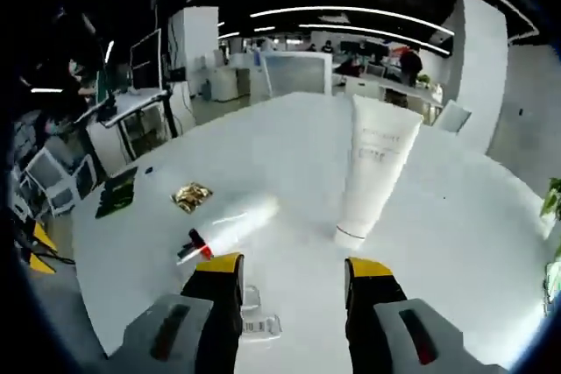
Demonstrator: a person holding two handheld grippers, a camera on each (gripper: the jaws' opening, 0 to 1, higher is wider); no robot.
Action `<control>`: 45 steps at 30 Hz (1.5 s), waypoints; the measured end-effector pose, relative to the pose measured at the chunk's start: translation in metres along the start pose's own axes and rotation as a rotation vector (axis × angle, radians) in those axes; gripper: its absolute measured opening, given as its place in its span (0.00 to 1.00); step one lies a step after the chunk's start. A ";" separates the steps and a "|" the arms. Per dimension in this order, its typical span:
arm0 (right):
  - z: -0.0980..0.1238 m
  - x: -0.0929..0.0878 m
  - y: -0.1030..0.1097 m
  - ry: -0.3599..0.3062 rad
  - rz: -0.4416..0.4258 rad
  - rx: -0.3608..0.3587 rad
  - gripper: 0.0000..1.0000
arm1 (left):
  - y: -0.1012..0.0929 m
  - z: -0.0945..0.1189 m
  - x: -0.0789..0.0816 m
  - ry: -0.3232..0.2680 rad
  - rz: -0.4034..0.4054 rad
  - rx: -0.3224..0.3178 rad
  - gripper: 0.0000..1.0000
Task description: Arrange the skincare products in the storage area until every visible bottle or jar stands upright without overlapping.
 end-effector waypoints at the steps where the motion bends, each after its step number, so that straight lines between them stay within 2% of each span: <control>1: -0.001 0.001 0.002 -0.002 0.029 0.013 0.43 | 0.000 0.000 0.000 0.001 0.000 0.000 0.19; 2: -0.002 0.004 0.009 0.002 0.110 0.059 0.42 | 0.000 0.000 -0.001 0.002 0.001 0.002 0.19; 6: -0.017 0.020 0.017 -0.008 0.396 0.127 0.40 | 0.002 0.002 0.000 -0.005 0.004 0.014 0.18; 8: -0.025 0.031 0.028 -0.002 0.530 0.228 0.43 | 0.002 0.002 -0.001 -0.005 0.011 0.018 0.17; 9: -0.030 0.034 0.036 0.018 0.584 0.318 0.47 | 0.003 0.002 -0.001 -0.002 0.010 0.018 0.17; 10: -0.036 0.035 0.038 0.054 0.626 0.361 0.50 | 0.003 0.002 -0.001 0.000 0.009 0.018 0.17; 11: -0.043 0.039 0.038 0.067 0.751 0.356 0.50 | 0.003 0.002 -0.001 0.000 0.009 0.018 0.17; 12: -0.049 0.045 0.040 0.053 0.894 0.360 0.47 | 0.003 0.002 -0.002 0.000 0.011 0.021 0.17; 15: -0.063 0.049 0.049 0.060 1.101 0.426 0.40 | 0.006 0.004 -0.002 -0.005 0.025 0.038 0.18; 16: -0.063 0.051 0.051 0.057 1.124 0.424 0.41 | 0.006 0.005 -0.002 -0.006 0.027 0.041 0.17; 18: -0.072 0.053 0.059 0.063 1.216 0.485 0.45 | 0.007 0.005 -0.002 -0.006 0.029 0.046 0.17; 22: -0.091 0.061 0.071 0.057 1.427 0.514 0.44 | 0.008 0.006 -0.003 -0.009 0.035 0.054 0.17; 25: -0.101 0.059 0.077 0.096 1.559 0.558 0.47 | 0.008 0.006 -0.003 -0.010 0.038 0.058 0.17; 27: -0.106 0.058 0.080 0.096 1.679 0.571 0.47 | 0.009 0.006 -0.003 -0.011 0.041 0.060 0.17; 29: -0.110 0.052 0.080 0.118 1.751 0.620 0.47 | 0.009 0.006 -0.003 -0.012 0.046 0.064 0.16; 32: -0.115 0.048 0.079 0.154 1.889 0.649 0.46 | 0.009 0.006 -0.004 -0.009 0.047 0.064 0.16; 34: -0.118 0.047 0.080 0.151 1.941 0.667 0.46 | 0.009 0.006 -0.004 -0.011 0.046 0.065 0.16; 38: -0.121 0.042 0.084 0.177 1.949 0.708 0.45 | 0.010 0.006 -0.004 -0.011 0.050 0.069 0.16; 41: -0.125 0.036 0.087 0.178 1.976 0.737 0.45 | 0.010 0.006 -0.005 -0.009 0.052 0.069 0.16; 45: -0.128 0.033 0.092 0.177 1.965 0.758 0.44 | 0.011 0.005 -0.006 -0.004 0.054 0.068 0.16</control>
Point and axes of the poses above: the point that each gripper's makers call its tool centre point, and the gripper's own axes: z roughly backward along the fingers, y roughly to its left, x roughly out of its top, the point moved 7 cm from there along z, roughly backward along the fingers, and after that the axes turned 14 degrees about -x, right-handed, at the moved point
